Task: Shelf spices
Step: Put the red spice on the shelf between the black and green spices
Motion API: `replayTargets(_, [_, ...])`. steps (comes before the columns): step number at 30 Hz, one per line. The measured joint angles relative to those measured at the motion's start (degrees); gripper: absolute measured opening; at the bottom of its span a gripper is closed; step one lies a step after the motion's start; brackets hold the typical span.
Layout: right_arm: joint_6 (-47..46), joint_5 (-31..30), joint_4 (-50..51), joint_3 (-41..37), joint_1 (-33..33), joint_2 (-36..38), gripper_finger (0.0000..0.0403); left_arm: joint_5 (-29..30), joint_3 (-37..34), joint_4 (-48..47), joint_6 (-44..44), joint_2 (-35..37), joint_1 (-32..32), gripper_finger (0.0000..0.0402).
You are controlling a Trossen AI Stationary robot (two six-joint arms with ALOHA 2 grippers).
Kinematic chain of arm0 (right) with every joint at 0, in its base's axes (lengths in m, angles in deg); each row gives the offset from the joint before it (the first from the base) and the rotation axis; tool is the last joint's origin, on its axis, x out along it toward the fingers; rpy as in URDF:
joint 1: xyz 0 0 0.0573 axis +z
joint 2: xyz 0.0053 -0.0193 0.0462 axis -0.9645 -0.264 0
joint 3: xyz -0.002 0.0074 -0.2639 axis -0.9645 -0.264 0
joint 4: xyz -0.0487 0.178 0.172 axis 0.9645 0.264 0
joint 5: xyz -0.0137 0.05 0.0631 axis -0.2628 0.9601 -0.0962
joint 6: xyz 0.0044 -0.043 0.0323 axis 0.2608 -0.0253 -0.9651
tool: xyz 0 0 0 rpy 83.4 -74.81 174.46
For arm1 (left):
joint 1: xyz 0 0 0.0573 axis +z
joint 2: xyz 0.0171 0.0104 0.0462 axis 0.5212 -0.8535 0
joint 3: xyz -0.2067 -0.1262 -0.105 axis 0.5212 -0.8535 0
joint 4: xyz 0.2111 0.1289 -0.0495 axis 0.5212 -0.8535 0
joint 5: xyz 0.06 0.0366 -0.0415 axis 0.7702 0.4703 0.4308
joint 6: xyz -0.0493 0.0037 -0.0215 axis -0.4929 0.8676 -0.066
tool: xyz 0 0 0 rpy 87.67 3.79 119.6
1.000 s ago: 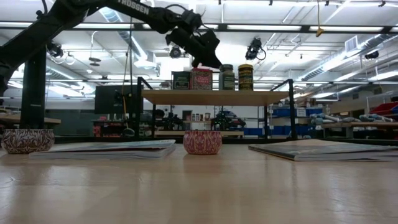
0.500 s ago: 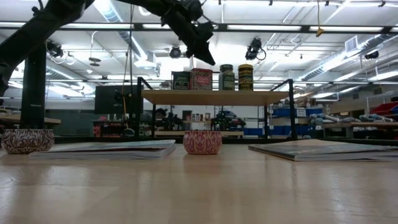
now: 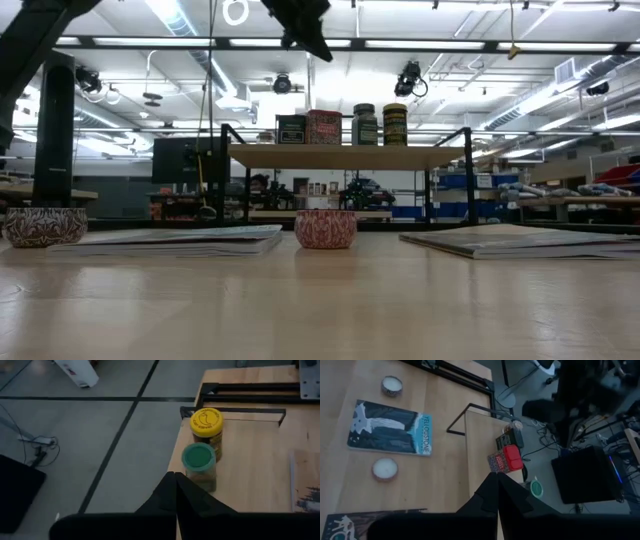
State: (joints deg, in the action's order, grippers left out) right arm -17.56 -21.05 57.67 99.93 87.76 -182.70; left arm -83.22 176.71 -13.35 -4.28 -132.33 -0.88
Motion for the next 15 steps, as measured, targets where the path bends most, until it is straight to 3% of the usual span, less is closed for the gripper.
replayTargets(4, [0.0,-1.5,0.1,0.0,0.3,0.0,0.0,1.3,-0.3,0.1,-1.4,1.9,-0.6,0.0001])
replayTargets(7, [0.0,-1.6,0.1,0.0,0.8,0.0,0.0,2.3,-4.7,4.2,-1.8,4.0,-0.7,0.0001])
replayTargets(10, [-0.5,-2.1,0.1,0.0,1.7,0.0,0.0,1.8,-14.4,14.8,-3.5,9.4,-0.5,0.0001])
replayTargets(15, [-0.5,-3.1,0.1,0.0,2.7,0.3,0.0,-2.6,-36.0,37.0,-8.0,24.8,0.7,0.0001])
